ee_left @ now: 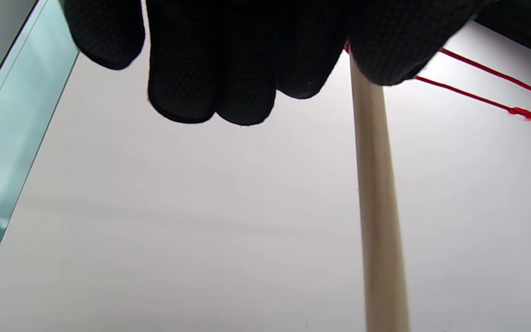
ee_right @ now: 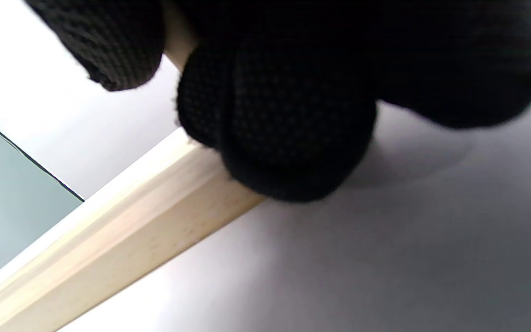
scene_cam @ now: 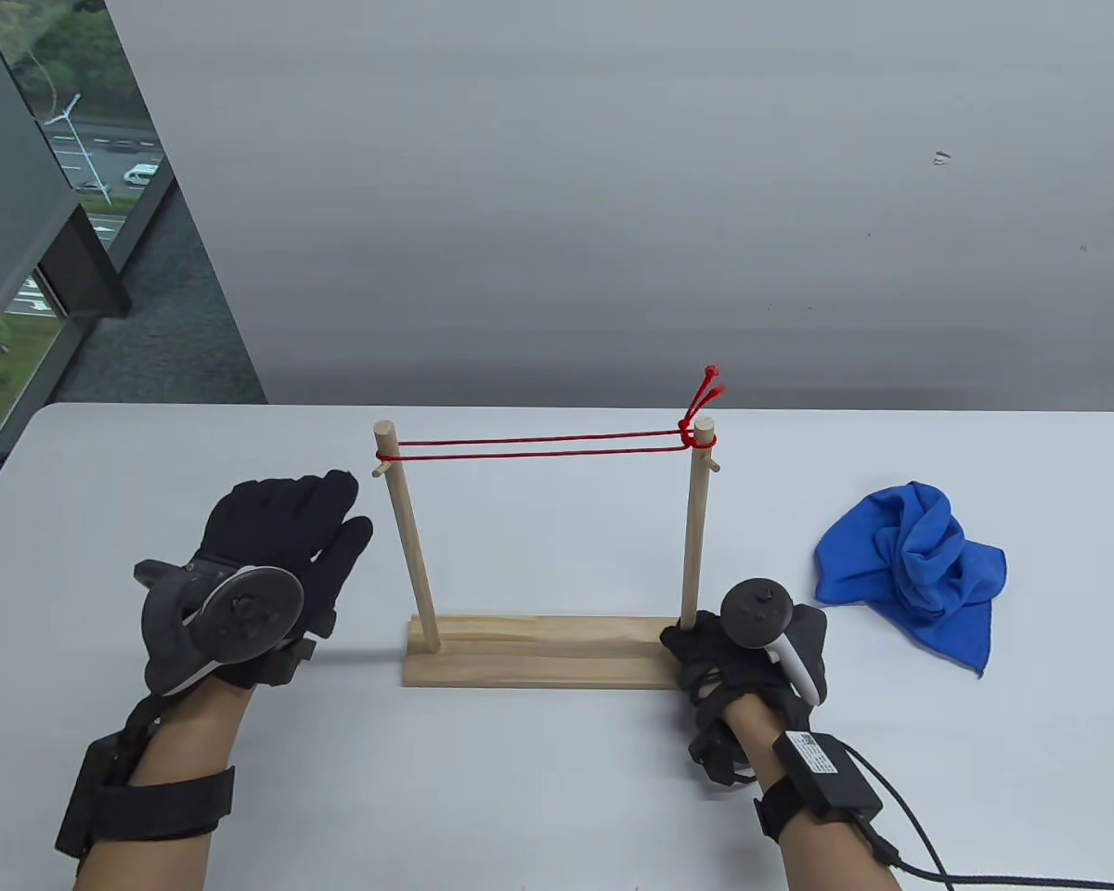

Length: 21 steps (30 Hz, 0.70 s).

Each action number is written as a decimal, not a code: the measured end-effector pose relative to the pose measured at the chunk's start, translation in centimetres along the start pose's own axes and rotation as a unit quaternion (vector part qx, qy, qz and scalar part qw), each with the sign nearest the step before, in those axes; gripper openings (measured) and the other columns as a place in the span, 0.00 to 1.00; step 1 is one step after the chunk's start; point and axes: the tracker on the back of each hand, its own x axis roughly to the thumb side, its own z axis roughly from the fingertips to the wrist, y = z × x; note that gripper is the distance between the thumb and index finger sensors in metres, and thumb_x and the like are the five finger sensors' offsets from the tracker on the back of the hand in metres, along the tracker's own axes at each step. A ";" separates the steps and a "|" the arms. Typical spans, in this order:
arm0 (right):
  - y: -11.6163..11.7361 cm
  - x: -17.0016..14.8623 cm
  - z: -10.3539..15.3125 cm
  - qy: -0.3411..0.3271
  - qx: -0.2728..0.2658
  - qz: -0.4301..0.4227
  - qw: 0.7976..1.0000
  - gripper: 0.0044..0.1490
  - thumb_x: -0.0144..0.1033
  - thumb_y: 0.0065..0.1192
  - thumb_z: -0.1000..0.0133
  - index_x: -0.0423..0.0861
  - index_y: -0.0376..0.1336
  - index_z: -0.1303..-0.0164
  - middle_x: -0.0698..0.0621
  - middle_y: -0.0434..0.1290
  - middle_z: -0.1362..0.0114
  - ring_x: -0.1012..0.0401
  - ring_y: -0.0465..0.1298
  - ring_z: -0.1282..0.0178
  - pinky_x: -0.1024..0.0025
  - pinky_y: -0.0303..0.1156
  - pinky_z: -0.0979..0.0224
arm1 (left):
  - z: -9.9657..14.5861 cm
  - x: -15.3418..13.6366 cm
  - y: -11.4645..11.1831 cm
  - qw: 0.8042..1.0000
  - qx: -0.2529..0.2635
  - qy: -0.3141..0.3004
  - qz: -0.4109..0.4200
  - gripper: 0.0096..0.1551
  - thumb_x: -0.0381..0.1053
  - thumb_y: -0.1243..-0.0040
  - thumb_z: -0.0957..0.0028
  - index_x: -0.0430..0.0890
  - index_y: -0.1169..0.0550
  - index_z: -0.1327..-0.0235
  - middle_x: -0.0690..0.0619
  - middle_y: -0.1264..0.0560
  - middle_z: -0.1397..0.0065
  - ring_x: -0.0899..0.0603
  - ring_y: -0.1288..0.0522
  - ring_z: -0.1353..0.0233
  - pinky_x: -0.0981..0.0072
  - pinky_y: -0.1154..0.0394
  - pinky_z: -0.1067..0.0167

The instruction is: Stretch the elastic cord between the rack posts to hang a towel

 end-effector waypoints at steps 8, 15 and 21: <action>-1.2 -0.7 1.8 -0.027 -0.002 -0.055 0.998 0.47 0.58 0.59 0.50 0.40 0.53 0.29 0.43 0.75 0.40 0.50 0.83 0.56 0.55 0.79 0.57 | 4.6 -1.8 -4.1 0.987 -0.094 0.086 0.100 0.41 0.74 0.43 0.50 0.52 0.24 0.29 0.47 0.23 0.25 0.34 0.25 0.26 0.32 0.38 0.27; -5.0 -2.2 4.0 -0.023 -0.061 -0.042 0.997 0.45 0.58 0.56 0.49 0.42 0.54 0.29 0.43 0.71 0.34 0.47 0.81 0.47 0.50 0.77 0.51 | 7.9 -2.3 -8.7 0.966 -0.158 0.131 0.155 0.47 0.78 0.48 0.51 0.52 0.28 0.25 0.45 0.28 0.20 0.32 0.31 0.22 0.27 0.45 0.26; -9.9 -3.9 4.4 0.020 -0.128 0.024 0.991 0.49 0.58 0.60 0.50 0.45 0.47 0.25 0.42 0.59 0.25 0.42 0.69 0.31 0.41 0.69 0.40 | 8.9 -1.8 -10.7 0.961 -0.195 0.136 0.141 0.53 0.84 0.52 0.55 0.53 0.31 0.22 0.45 0.32 0.17 0.31 0.35 0.19 0.24 0.49 0.27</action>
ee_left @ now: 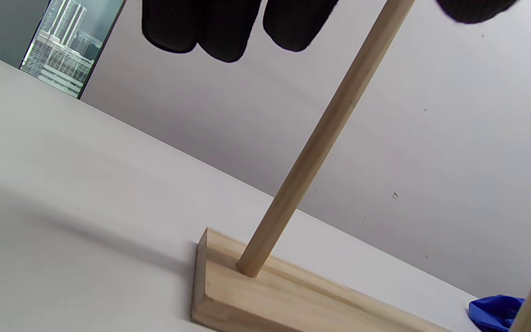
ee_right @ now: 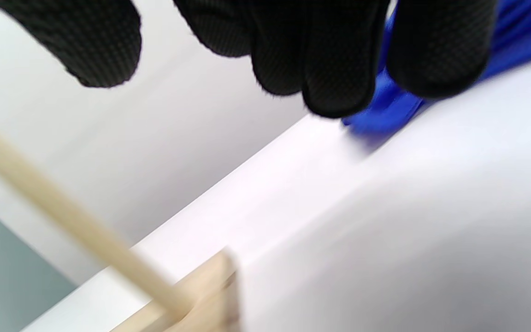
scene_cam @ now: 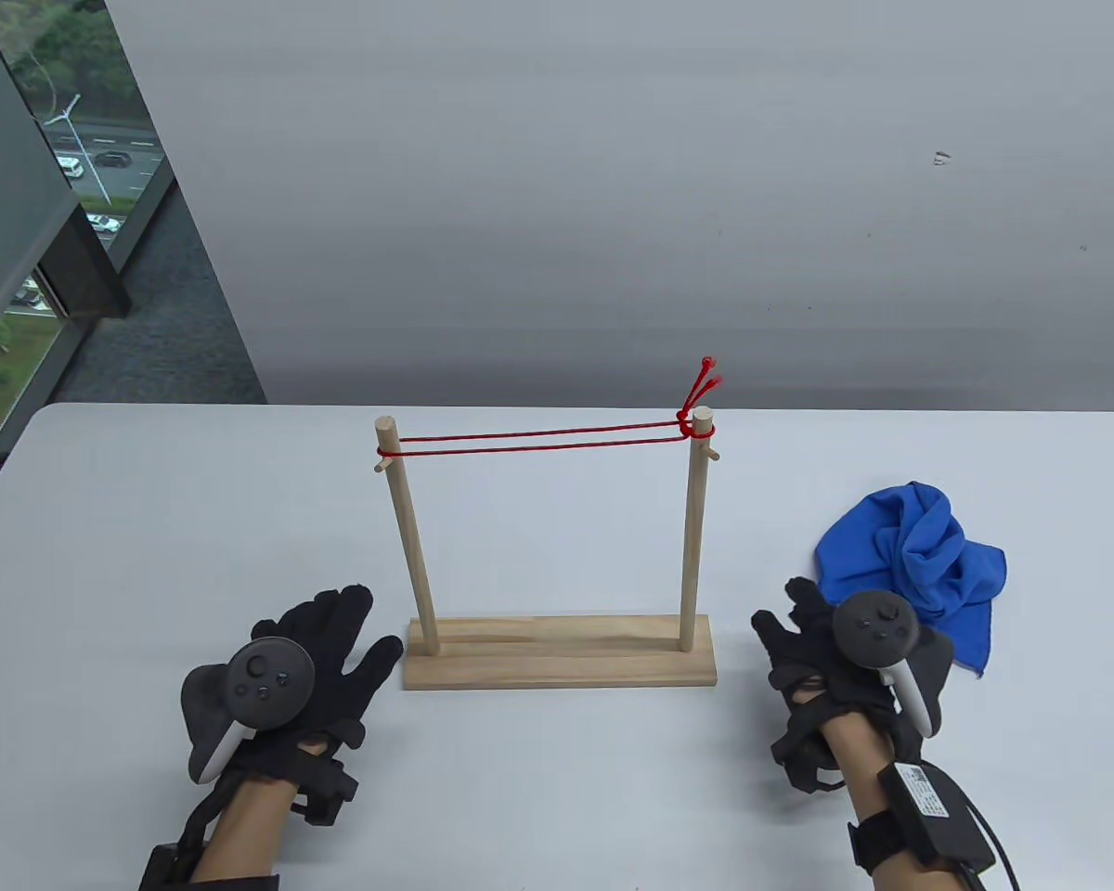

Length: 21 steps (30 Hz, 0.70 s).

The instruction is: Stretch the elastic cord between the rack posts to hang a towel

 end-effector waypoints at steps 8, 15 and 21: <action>-4.3 -2.4 -3.1 0.067 -0.047 0.109 0.991 0.59 0.62 0.66 0.52 0.52 0.38 0.23 0.45 0.42 0.19 0.41 0.52 0.20 0.36 0.58 0.31 | 0.5 -0.3 -1.2 0.999 -0.029 0.008 -0.023 0.58 0.89 0.56 0.59 0.55 0.35 0.19 0.45 0.37 0.13 0.31 0.40 0.16 0.22 0.52 0.28; -5.2 -5.3 -7.2 0.148 -0.014 0.161 0.976 0.68 0.66 0.70 0.55 0.53 0.32 0.24 0.45 0.38 0.19 0.41 0.51 0.19 0.35 0.58 0.31 | 0.9 -0.7 -1.0 0.998 -0.027 0.025 -0.047 0.61 0.91 0.56 0.61 0.57 0.36 0.18 0.45 0.40 0.12 0.31 0.42 0.14 0.20 0.53 0.29; -3.9 -6.5 -10.8 0.197 0.062 0.190 0.960 0.74 0.70 0.71 0.57 0.51 0.27 0.26 0.44 0.35 0.19 0.41 0.51 0.20 0.35 0.58 0.31 | 1.0 -0.8 -0.7 0.997 -0.023 0.039 -0.061 0.62 0.92 0.56 0.62 0.57 0.36 0.18 0.46 0.41 0.11 0.31 0.44 0.13 0.19 0.54 0.30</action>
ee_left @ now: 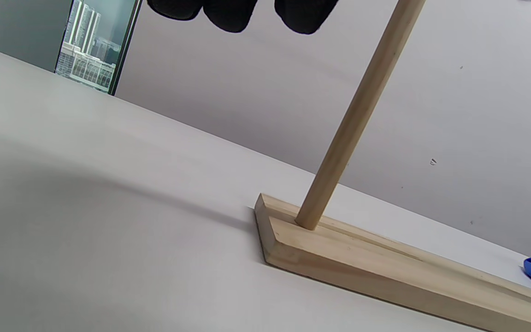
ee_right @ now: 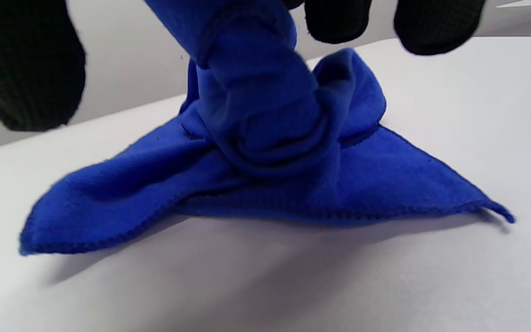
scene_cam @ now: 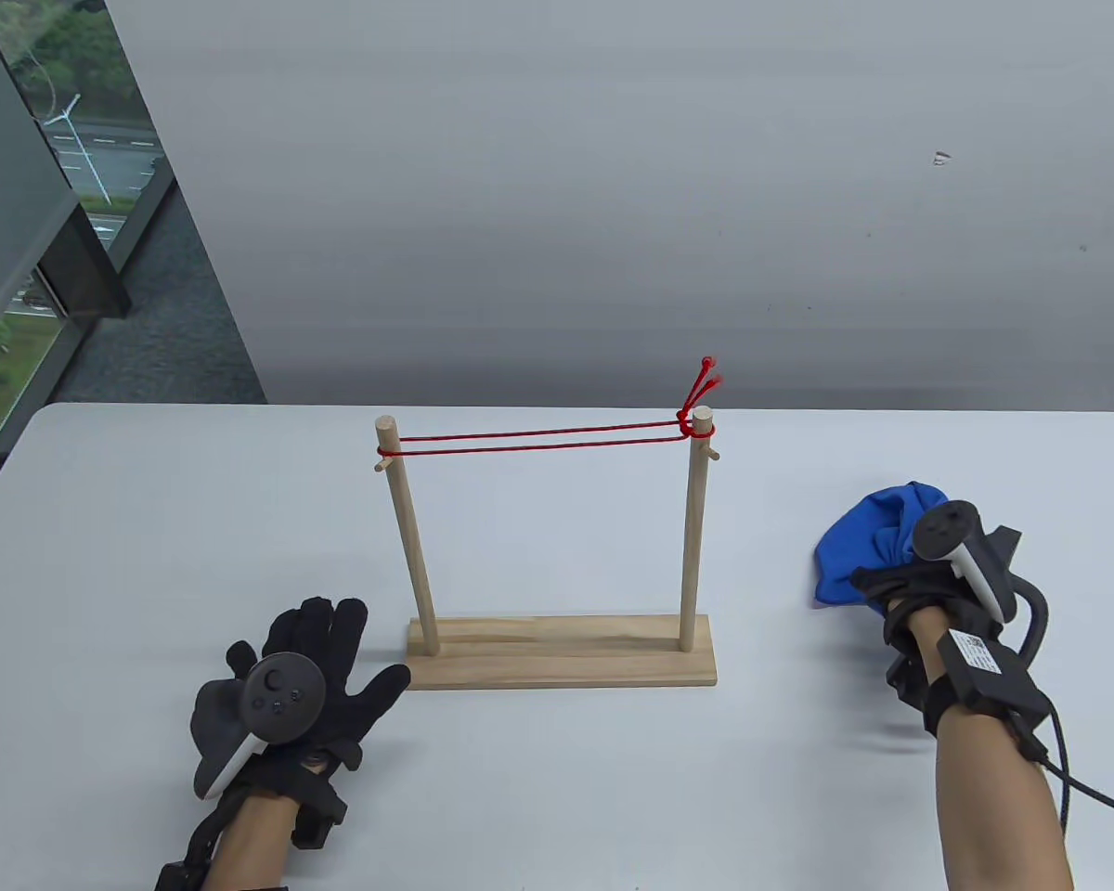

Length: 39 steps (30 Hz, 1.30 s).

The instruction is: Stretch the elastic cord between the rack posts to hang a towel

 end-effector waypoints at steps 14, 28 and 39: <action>2.8 0.8 -3.7 0.037 -0.043 0.089 0.994 0.56 0.49 0.75 0.56 0.41 0.47 0.28 0.41 0.65 0.32 0.48 0.73 0.42 0.50 0.73 0.45 | -0.1 -0.3 -0.2 1.000 0.004 0.010 -0.007 0.61 0.91 0.57 0.61 0.56 0.35 0.19 0.46 0.39 0.12 0.31 0.42 0.14 0.20 0.53 0.29; 0.5 -0.3 -1.4 -0.009 -0.149 0.036 0.988 0.32 0.39 0.69 0.53 0.40 0.65 0.41 0.40 0.74 0.45 0.54 0.80 0.56 0.58 0.80 0.56 | -0.2 -0.1 -0.3 1.000 0.013 0.004 -0.006 0.60 0.91 0.56 0.61 0.57 0.35 0.19 0.46 0.39 0.12 0.31 0.41 0.14 0.21 0.52 0.29; -4.4 0.7 4.6 -0.084 -0.203 0.001 0.976 0.31 0.37 0.70 0.53 0.40 0.66 0.41 0.39 0.74 0.44 0.52 0.85 0.59 0.59 0.82 0.59 | 0.0 0.4 -0.4 1.000 0.021 -0.013 0.004 0.59 0.90 0.55 0.60 0.56 0.36 0.19 0.46 0.39 0.12 0.31 0.41 0.15 0.22 0.51 0.28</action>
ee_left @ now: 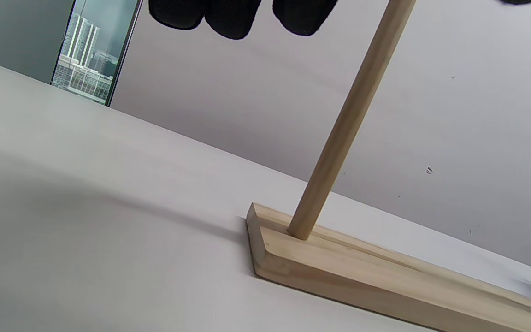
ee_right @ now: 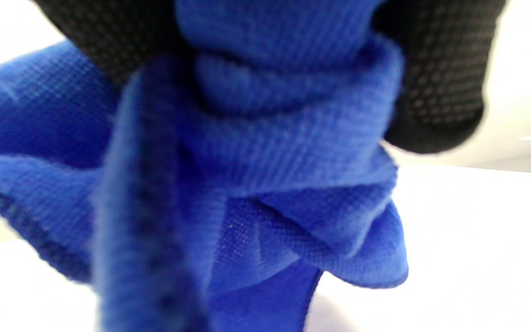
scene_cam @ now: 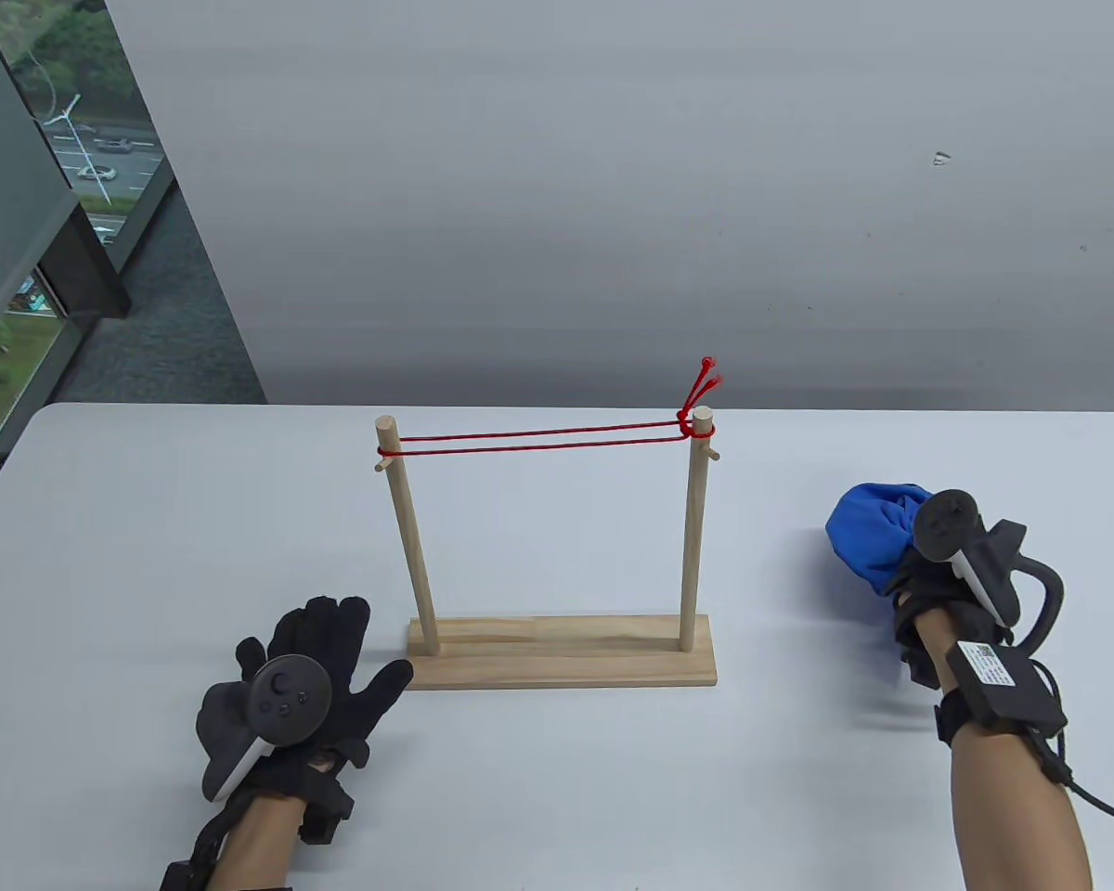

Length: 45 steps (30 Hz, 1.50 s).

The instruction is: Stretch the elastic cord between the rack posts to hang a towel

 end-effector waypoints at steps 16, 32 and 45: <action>-7.5 0.9 7.7 -0.075 -0.049 -0.069 0.994 0.30 0.36 0.70 0.54 0.40 0.68 0.42 0.38 0.76 0.44 0.52 0.84 0.61 0.59 0.81 0.61 | 0.7 0.4 0.3 0.998 0.030 -0.020 0.050 0.56 0.85 0.47 0.58 0.54 0.36 0.20 0.46 0.36 0.14 0.32 0.37 0.17 0.24 0.47 0.27; -12.1 1.7 15.5 -0.164 -0.042 -0.173 0.970 0.30 0.38 0.71 0.58 0.39 0.72 0.47 0.39 0.79 0.50 0.54 0.85 0.67 0.61 0.82 0.65 | 1.4 1.8 1.3 0.988 0.089 -0.072 0.108 0.44 0.74 0.30 0.58 0.50 0.23 0.33 0.49 0.21 0.29 0.36 0.21 0.32 0.36 0.29 0.33; -8.5 5.5 17.5 -0.243 0.075 -0.344 0.904 0.30 0.37 0.71 0.58 0.38 0.72 0.47 0.38 0.79 0.50 0.53 0.85 0.66 0.60 0.81 0.65 | 1.7 5.1 1.4 0.977 0.069 -0.156 0.130 0.43 0.70 0.25 0.60 0.51 0.22 0.34 0.51 0.19 0.31 0.38 0.18 0.36 0.40 0.25 0.37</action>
